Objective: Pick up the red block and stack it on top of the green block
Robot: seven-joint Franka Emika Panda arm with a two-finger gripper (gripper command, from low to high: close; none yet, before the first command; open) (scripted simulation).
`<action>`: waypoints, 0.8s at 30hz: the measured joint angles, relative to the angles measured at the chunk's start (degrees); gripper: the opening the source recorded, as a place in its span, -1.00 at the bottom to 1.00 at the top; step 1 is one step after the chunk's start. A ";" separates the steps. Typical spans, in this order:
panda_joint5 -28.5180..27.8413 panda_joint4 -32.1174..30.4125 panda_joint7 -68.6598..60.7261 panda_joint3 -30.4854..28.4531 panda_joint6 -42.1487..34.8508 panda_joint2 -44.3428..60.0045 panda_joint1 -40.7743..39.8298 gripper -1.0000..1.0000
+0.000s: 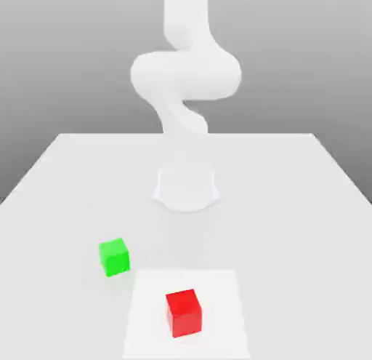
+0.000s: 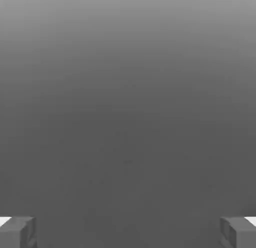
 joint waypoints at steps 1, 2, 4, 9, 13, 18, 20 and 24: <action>0.13 -0.79 -0.83 -0.42 1.07 2.26 0.41 0.00; 0.29 -1.55 -1.66 -0.78 2.10 4.43 0.77 0.00; 0.62 -3.03 -3.28 -1.46 4.11 8.65 1.43 0.00; 1.51 -6.67 -7.32 -2.82 9.05 19.08 2.78 0.00; 2.12 -9.58 -10.48 -3.58 13.00 27.39 3.57 0.00; 2.34 -13.22 -14.04 -3.77 17.94 37.76 3.78 0.00; 1.99 -14.68 -15.15 -3.83 19.91 41.88 3.79 0.00; 1.91 -15.93 -16.75 -3.57 25.12 50.12 3.45 0.00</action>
